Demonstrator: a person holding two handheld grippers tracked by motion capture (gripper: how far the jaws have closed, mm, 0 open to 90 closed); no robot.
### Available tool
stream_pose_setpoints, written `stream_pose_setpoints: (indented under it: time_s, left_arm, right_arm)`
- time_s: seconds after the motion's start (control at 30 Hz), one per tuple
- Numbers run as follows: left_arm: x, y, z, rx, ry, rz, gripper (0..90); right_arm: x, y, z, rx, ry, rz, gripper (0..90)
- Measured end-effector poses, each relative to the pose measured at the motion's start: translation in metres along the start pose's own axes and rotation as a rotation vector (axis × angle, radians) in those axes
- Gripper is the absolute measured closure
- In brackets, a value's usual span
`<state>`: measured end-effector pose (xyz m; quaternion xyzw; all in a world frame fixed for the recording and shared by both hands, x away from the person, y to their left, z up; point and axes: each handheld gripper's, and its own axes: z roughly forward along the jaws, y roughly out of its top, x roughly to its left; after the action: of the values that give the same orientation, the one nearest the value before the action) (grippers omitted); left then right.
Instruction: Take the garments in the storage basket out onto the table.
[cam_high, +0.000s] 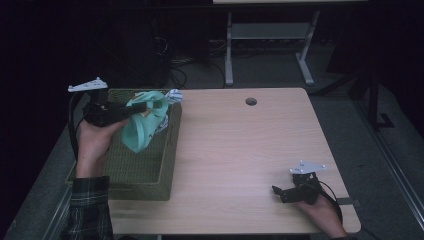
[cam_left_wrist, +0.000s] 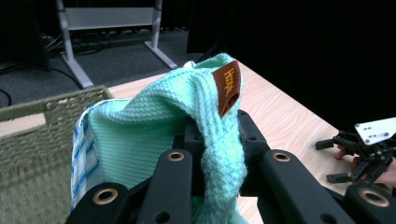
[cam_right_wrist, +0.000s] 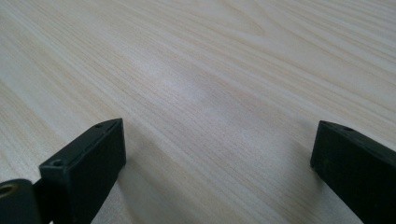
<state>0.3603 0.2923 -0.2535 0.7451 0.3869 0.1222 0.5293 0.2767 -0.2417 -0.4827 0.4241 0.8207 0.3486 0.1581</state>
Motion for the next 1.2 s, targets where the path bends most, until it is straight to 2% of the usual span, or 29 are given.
stream_pose_setpoints:
  time_s: [0.2, 0.53, 0.97, 1.07, 1.2]
  left_arm:
    - [-0.008, 0.008, 0.005, -0.010, -0.010, 0.008, 78.0]
    - [-0.028, 0.021, 0.030, -0.024, -0.064, 0.036, 78.0]
    - [-0.053, 0.017, 0.062, -0.009, -0.124, 0.060, 77.9]
    - [-0.060, 0.013, 0.072, -0.002, -0.148, 0.057, 78.0]
    - [-0.064, 0.010, 0.079, -0.002, -0.155, 0.054, 78.0]
  right_arm:
    - [0.000, 0.000, 0.000, 0.000, 0.000, 0.000, 2.8]
    - [0.000, 0.000, 0.000, -0.001, 0.000, 0.000, 2.8]
    - [0.000, 0.000, 0.000, -0.001, 0.000, 0.000, 2.8]
    - [0.000, 0.000, 0.000, 0.000, 0.000, 0.000, 2.7]
    - [0.000, 0.000, 0.000, 0.000, 0.000, 0.001, 2.7]
